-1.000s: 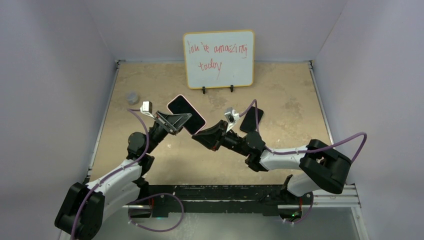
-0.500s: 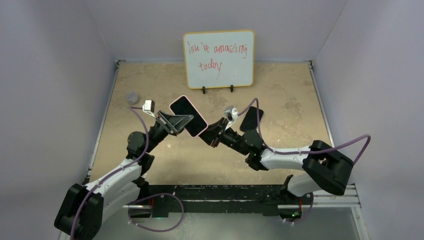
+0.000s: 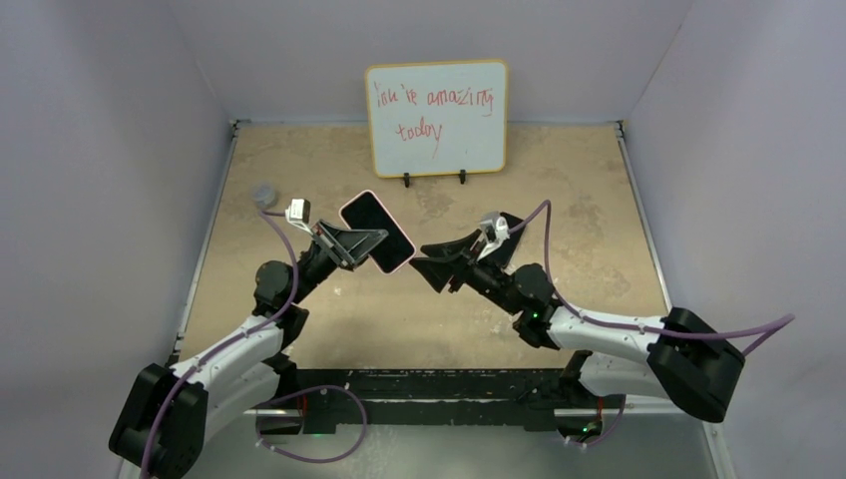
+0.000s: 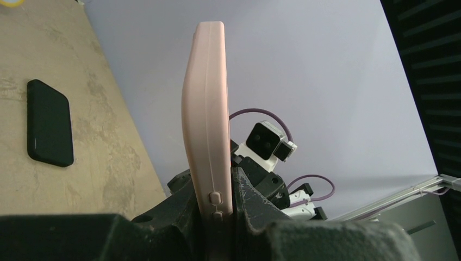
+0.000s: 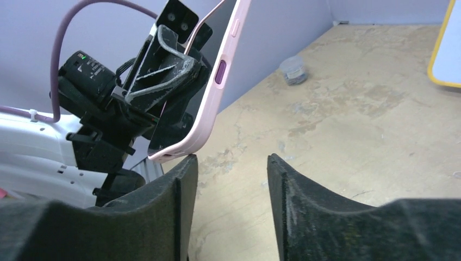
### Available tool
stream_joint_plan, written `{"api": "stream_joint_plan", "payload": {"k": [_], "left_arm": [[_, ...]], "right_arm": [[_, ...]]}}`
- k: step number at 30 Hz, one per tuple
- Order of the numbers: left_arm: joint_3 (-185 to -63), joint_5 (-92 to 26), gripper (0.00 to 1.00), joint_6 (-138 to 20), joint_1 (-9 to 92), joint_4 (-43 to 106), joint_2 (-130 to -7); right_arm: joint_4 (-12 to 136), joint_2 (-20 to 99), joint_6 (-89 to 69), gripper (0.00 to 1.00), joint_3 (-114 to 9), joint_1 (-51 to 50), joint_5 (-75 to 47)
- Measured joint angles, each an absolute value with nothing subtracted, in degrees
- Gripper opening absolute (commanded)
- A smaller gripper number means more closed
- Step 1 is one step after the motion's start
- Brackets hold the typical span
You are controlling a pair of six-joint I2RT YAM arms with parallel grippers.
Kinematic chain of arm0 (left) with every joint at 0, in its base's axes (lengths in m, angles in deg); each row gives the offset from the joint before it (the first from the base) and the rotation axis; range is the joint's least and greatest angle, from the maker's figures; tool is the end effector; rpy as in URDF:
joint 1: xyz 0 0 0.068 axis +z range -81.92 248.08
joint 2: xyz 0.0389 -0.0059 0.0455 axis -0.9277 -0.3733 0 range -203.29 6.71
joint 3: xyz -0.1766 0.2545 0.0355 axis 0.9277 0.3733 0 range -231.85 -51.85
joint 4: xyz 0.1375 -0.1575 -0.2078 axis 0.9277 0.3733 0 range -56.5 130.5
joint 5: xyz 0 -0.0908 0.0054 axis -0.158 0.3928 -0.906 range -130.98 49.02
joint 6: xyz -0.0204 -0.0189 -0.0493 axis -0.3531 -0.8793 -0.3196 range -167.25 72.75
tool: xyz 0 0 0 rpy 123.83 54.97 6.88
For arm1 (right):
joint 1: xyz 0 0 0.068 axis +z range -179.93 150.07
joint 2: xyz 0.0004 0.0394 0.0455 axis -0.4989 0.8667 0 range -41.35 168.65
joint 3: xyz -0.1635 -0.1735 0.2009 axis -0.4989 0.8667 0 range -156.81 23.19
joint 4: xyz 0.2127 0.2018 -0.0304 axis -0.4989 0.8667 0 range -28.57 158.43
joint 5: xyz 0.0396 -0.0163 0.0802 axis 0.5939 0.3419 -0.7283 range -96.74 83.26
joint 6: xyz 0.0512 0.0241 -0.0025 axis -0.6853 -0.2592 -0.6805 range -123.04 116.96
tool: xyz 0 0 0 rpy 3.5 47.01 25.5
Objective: Take the phone out of the phone case
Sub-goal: Remove the phone case from the phone.
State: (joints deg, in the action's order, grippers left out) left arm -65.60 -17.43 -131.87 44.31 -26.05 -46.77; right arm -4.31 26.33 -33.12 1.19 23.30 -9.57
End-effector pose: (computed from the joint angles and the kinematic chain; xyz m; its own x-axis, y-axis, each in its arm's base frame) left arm 0.1736 -0.0938 0.2624 -0.6812 -0.6972 -0.2232 0.3760 -0.0717 -0.9238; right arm 0.1481 0.2014 0.2751 -0.2374 0.5187 -0.8213 -0.8192 0.3475 0.4562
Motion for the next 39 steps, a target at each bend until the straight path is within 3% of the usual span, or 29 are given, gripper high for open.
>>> {"api": "stream_joint_plan", "payload": {"k": [22, 28, 39], "left_arm": [[-65.7, -17.7, 0.00, -131.7, 44.3, -27.1, -46.9], [-65.7, -17.8, 0.00, -131.7, 44.3, -27.2, -46.9], [-65.6, -17.8, 0.00, -132.9, 44.3, -29.7, -46.9]], "right_arm": [[-11.1, 26.7, -43.5, 0.58, 1.9, 20.1, -14.4], [-14.1, 28.4, -46.0, 0.51, 0.9, 20.1, -15.4], [-19.0, 32.5, -50.3, 0.25, -0.3, 20.1, -16.7]]}}
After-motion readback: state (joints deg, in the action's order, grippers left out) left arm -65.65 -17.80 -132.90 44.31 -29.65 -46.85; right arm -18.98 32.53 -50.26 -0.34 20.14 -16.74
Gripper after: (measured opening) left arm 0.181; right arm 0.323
